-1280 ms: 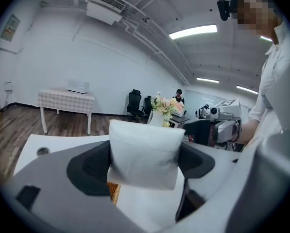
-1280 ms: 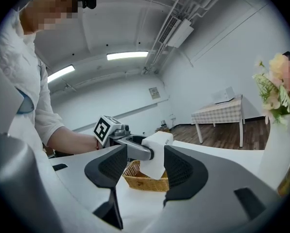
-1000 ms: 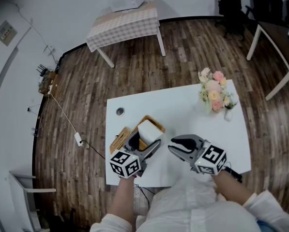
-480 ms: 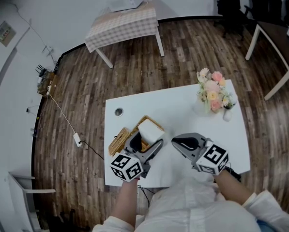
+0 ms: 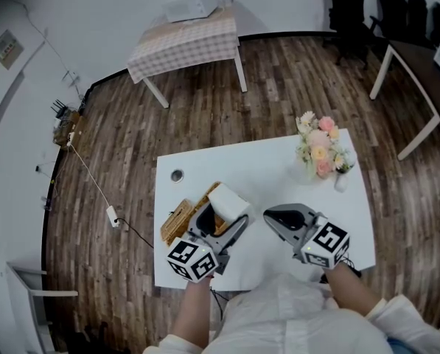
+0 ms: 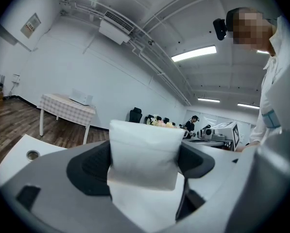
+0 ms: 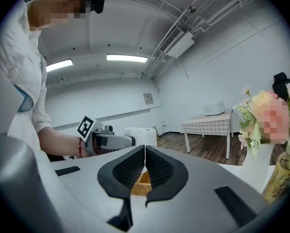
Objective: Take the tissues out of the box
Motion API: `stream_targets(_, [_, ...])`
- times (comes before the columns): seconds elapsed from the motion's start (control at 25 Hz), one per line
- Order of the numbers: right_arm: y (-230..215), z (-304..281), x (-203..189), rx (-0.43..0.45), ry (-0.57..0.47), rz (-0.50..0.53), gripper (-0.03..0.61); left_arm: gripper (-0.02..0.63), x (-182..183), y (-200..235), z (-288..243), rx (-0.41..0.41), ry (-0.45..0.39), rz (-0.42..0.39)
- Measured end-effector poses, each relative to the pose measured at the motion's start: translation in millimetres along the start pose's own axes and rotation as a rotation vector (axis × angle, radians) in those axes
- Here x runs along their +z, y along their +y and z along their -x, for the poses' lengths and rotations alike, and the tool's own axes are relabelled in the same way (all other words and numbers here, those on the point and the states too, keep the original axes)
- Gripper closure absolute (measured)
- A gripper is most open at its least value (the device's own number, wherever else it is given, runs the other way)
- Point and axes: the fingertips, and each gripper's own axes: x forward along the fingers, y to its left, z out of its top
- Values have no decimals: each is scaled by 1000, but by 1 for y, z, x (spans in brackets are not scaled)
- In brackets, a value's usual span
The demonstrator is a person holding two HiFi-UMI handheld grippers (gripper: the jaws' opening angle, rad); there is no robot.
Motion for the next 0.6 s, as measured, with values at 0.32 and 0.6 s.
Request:
stream_targets(0.32, [2, 1, 11, 2, -22, 23, 545, 200, 17, -10, -1, -19, -66, -26])
stream_targets(0.6, [3, 6, 32, 3, -58, 58, 545, 199, 43, -30, -4, -50, -115, -108])
